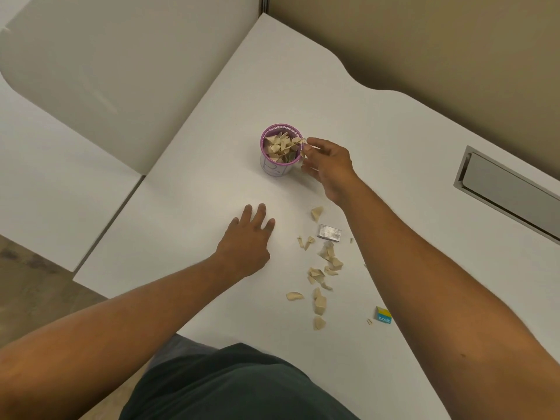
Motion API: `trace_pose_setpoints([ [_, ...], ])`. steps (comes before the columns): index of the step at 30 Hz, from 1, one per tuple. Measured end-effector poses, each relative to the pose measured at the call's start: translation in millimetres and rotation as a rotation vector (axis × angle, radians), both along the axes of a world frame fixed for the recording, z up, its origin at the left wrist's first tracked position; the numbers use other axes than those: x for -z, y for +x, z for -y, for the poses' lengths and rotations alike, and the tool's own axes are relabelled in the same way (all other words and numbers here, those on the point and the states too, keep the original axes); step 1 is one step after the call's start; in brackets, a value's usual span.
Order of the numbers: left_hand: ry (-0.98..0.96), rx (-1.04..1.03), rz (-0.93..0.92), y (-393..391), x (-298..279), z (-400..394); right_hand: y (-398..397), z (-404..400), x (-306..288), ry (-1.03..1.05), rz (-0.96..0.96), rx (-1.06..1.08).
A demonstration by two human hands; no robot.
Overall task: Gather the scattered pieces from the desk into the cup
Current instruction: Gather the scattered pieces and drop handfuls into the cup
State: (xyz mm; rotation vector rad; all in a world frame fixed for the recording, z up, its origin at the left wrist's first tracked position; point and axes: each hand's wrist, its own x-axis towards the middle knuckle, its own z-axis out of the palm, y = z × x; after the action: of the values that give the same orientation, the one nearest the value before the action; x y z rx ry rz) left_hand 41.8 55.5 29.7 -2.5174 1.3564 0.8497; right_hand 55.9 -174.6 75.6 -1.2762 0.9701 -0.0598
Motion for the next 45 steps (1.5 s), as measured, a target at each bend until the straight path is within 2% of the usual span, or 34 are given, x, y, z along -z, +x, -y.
trace_pose_setpoints([
  [4, 0.016, 0.01, 0.011, -1, -2, 1, 6, -3, -9, 0.104, 0.082, 0.186],
  [7, 0.011, 0.006, 0.005, -2, -4, 1, 11, -5, -15, 0.006, 0.086, 0.243],
  [9, 0.01, 0.003, 0.003, -2, -4, 1, 14, -8, -17, -0.101, 0.064, 0.201],
  [12, 0.011, 0.005, 0.005, -2, -4, 1, 19, -15, -17, -0.406, -0.003, 0.021],
  [18, 0.003, -0.002, 0.006, -3, -2, 0, 22, -27, -10, -0.947, -0.093, -0.579],
  [20, 0.002, 0.002, 0.009, -3, -1, 0, 22, -22, -5, -1.06, -0.194, -0.762],
  [22, 0.0, 0.002, 0.011, -3, 0, -1, 22, -17, -3, -1.104, -0.256, -0.845],
  [25, 0.003, 0.006, 0.017, -3, 2, -1, 23, -11, -9, -1.205, -0.219, -0.909],
  [27, 0.006, 0.008, 0.018, -4, 1, 0, 25, -8, -16, -1.183, -0.167, -0.824],
  [32, 0.01, 0.018, 0.019, -3, -1, 1, 27, -12, -31, -0.895, -0.045, -0.306],
  [34, 0.011, 0.018, 0.016, -3, -1, 1, 24, -16, -34, -0.811, -0.009, -0.196],
  [37, 0.011, 0.018, 0.022, -4, -1, 1, 18, -27, -34, -0.862, 0.018, -0.278],
  [45, -0.003, 0.015, 0.025, -5, -2, 0, 38, -38, -24, -1.193, -0.174, -0.873],
])
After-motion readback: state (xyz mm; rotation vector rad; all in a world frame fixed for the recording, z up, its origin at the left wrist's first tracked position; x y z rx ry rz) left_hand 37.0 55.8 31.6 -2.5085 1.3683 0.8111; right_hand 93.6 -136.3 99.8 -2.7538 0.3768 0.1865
